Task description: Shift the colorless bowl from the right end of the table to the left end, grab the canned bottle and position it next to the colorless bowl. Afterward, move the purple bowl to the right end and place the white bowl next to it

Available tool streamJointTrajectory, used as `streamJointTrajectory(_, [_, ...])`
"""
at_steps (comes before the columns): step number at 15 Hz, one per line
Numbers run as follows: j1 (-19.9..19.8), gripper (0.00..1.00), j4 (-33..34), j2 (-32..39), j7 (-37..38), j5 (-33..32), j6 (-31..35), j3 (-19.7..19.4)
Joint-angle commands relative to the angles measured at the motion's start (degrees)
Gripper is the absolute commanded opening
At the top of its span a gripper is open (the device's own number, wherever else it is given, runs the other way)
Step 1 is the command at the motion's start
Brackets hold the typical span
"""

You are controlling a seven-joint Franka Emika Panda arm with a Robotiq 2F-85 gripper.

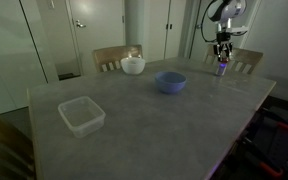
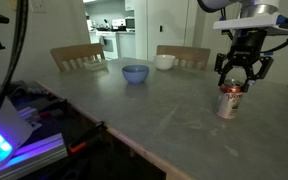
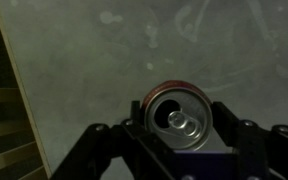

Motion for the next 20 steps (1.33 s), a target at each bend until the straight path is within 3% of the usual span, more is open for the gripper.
streamJointTrajectory(1, [0.1, 0.46, 1.6, 0.3, 0.3, 0.4, -1.7, 0.4])
streamJointTrajectory(11, [2.9, 0.46, 2.2, -1.4, 3.5, 0.9, -0.1, 1.8])
streamJointTrajectory(20, [11.0, 0.46, 2.2, -4.1, 11.0, -0.1, 0.3, 3.2])
